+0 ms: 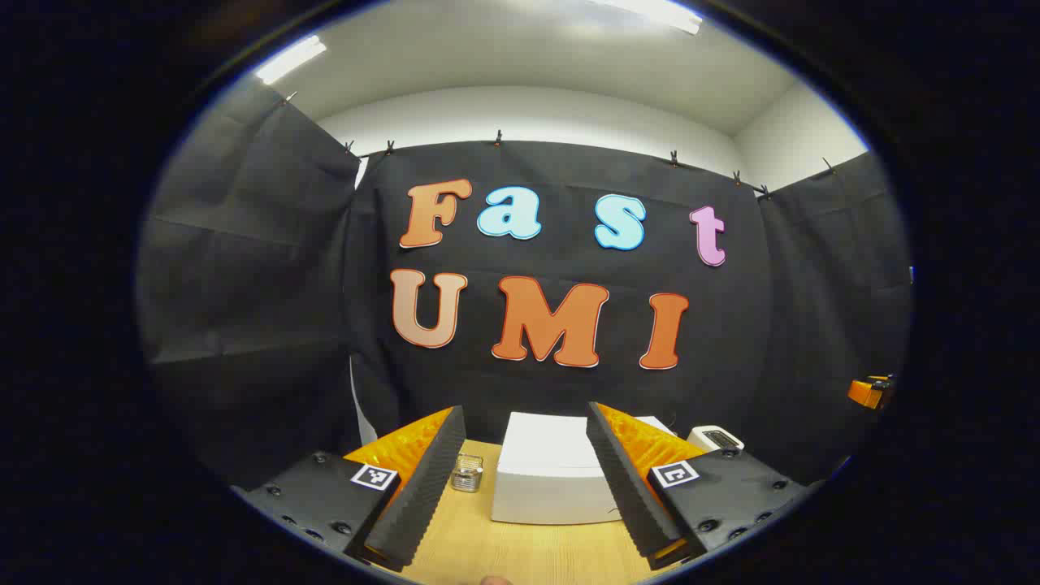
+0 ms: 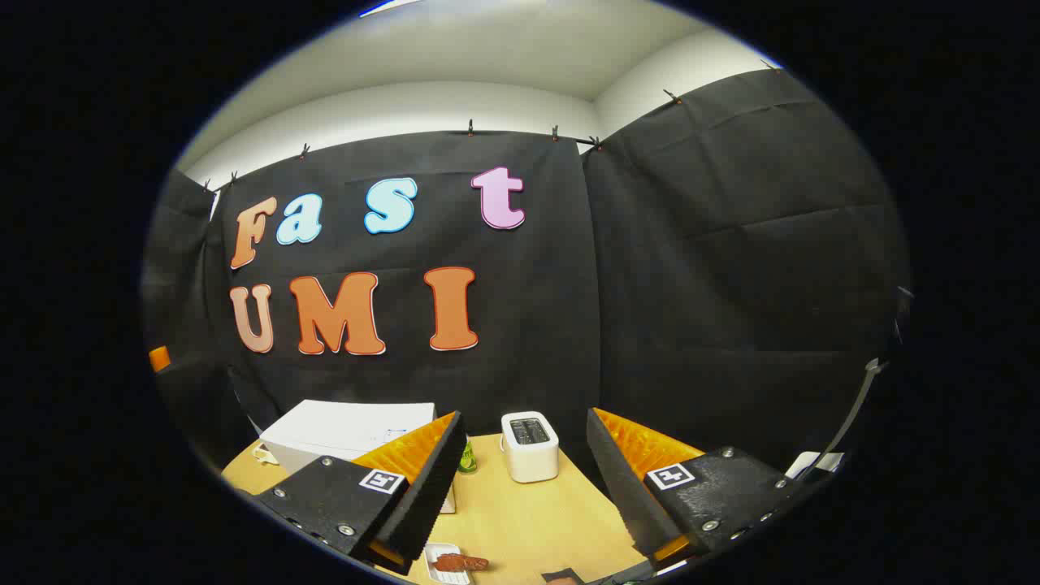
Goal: Open the microwave oven with the left hand, put the food in, and close the microwave oven.
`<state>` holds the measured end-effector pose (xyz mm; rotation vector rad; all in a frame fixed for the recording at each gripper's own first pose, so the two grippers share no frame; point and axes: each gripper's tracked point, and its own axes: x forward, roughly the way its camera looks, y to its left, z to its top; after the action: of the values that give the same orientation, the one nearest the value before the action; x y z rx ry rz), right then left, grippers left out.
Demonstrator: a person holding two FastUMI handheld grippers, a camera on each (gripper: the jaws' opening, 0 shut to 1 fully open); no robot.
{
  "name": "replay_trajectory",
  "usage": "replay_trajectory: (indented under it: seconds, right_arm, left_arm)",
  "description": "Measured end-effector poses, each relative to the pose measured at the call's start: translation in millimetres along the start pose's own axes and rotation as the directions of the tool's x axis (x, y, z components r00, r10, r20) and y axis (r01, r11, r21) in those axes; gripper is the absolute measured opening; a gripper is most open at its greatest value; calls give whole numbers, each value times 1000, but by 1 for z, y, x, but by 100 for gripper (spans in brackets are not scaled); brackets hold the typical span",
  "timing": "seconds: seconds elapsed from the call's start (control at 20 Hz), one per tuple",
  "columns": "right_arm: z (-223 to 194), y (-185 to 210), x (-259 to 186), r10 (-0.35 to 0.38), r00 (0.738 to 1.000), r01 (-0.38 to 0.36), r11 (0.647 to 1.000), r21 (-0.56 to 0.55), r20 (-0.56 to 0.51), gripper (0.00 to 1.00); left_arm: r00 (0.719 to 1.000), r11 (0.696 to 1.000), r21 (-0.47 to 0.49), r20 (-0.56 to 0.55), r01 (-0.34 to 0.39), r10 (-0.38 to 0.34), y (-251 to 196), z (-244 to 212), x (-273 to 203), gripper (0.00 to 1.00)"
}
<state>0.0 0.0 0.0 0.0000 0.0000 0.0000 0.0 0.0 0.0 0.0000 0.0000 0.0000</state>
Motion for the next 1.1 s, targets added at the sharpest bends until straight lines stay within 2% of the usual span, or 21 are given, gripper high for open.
replay_trajectory:
  seconds: [0.15, 0.2, 0.25, 0.55, 0.6, 0.65, 0.7, 0.85, 0.9, 1.1]
  right_arm:
    - [3, -4, -7, -22, 1000, 22, 1000, -23, 16, 93]
    - [2, -2, -9, -12, 1000, 13, 1000, -25, 15, 98]
    - [3, 1, -11, -3, 1000, 4, 1000, -25, 16, 93]
    - [17, -11, -14, -40, 998, 41, 999, -11, 49, 93]
    - [15, -10, -15, -36, 998, 37, 999, -13, 48, 93]
    - [14, -7, -14, -30, 998, 31, 999, -20, 48, 98]
    - [14, -4, -11, -24, 998, 25, 999, -29, 49, 93]
    - [13, 4, -4, -6, 998, 9, 999, -45, 55, 93]
    - [12, 7, -3, 1, 999, 2, 999, -46, 54, 93]
    - [13, 8, 2, 8, 998, -6, 999, -40, 61, 93]
  left_arm:
    - [1000, 1000, 7, -12, 12, -12, -3, -2, -2, 94]
    - [1000, 1000, 16, -6, 0, 1, 3, 0, -3, 94]
    - [1000, 1000, 17, 10, -10, 9, 7, 5, -4, 94]
    - [1000, 1000, 12, 24, -5, 5, 8, 9, -6, 94]
    - [1000, 1000, 17, 21, -5, 5, 7, 9, -7, 94]
    - [1000, 1000, 25, 22, -9, 9, 8, 10, -9, 94]
    - [1000, 999, 35, 23, -16, 15, 11, 12, -10, 94]
    - [999, 999, 46, 25, -25, 24, 11, 13, -12, 100]
    - [1000, 999, 42, 24, -21, 20, 7, 11, -11, 94]
    - [1000, 1000, 20, 11, 11, -11, -15, -7, 1, 94]
